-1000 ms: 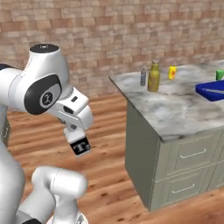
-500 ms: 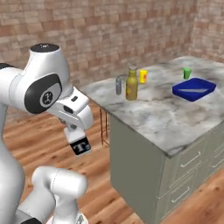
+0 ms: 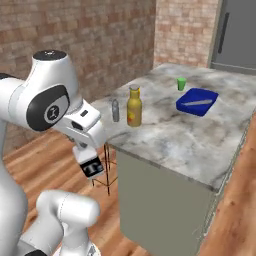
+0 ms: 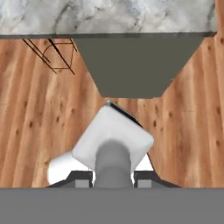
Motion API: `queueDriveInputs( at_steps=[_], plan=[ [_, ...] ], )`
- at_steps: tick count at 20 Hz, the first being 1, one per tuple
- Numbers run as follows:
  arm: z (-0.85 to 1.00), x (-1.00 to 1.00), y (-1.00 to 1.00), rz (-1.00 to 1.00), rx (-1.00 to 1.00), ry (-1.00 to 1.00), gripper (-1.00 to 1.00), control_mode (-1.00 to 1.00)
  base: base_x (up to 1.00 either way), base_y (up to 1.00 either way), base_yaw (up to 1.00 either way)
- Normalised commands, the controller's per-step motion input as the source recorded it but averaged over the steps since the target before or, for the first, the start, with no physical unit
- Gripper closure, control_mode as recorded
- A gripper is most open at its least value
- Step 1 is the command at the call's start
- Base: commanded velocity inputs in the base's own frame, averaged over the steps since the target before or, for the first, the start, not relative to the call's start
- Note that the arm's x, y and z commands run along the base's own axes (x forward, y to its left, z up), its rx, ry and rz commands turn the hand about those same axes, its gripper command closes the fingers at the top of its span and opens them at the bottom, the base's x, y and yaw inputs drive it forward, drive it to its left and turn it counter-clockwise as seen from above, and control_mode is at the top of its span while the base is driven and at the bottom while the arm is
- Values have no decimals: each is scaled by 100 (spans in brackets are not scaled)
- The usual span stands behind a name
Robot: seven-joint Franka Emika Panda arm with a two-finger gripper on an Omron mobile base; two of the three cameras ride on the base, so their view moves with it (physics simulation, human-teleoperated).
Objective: Place the drinks on the dining counter in a tight cluster.
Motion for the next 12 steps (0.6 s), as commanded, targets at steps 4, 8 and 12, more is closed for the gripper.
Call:
queueDriveInputs(
  at_steps=[4,8,12],
  plan=[
    [0,0,0,0,0,0,100,100,100,41,-60],
    [0,0,0,0,0,0,100,100,100,-3,-33],
    [0,0,0,0,0,0,100,100,88,0,-15]
  ],
)
